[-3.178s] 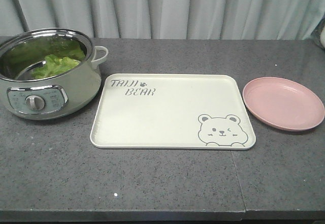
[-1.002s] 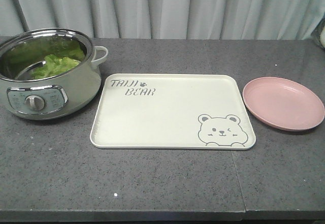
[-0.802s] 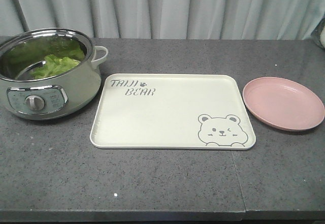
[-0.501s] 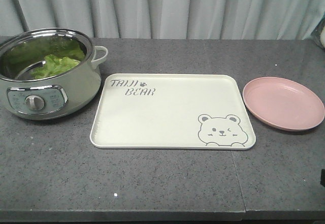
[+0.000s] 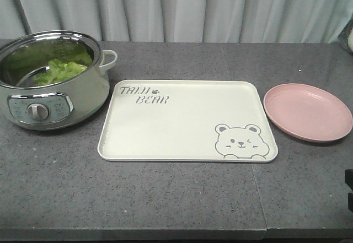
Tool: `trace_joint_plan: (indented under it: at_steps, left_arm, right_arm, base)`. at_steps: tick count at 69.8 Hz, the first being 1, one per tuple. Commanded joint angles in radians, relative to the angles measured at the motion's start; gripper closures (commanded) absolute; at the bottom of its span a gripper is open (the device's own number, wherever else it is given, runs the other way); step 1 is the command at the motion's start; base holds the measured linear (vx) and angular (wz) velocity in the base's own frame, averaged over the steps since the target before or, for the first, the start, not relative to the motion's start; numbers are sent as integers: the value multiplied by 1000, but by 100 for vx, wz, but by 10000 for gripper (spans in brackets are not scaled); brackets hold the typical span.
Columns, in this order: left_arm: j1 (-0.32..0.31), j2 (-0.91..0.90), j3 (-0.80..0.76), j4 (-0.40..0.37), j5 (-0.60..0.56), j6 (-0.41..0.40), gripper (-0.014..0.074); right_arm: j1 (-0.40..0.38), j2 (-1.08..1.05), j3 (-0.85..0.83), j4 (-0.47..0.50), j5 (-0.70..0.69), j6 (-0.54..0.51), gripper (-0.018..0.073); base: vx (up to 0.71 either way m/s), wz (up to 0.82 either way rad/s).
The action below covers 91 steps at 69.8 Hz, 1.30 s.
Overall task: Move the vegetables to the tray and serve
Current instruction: 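Move the left gripper open above the white pot of lettuce, then lower the left gripper into the pot and grasp a lettuce leaf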
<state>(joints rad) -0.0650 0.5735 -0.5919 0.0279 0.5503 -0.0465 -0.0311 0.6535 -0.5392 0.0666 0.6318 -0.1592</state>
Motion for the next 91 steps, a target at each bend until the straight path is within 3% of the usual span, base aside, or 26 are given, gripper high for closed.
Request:
trace_joint_plan:
  at_steps: [1, 16, 52, 91]
  left_arm:
    - [0, 53, -71, 2, -19, 17, 5]
    - [0, 257, -273, 28, 119, 60, 6]
    - [0, 796, -766, 60, 231, 88, 6]
    - [-1, 1258, -1157, 59, 245, 102, 6]
  right_arm:
    - [-2, 4, -32, -5, -55, -7, 10]
    - [-2, 4, -32, 13, -55, -7, 24]
    - [-2, 4, -32, 23, -63, -21, 46]
    - [-2, 4, -32, 22, -71, -29, 46]
  base:
    - [0, 0]
    - [0, 0]
    - [0, 0]
    - [0, 0]
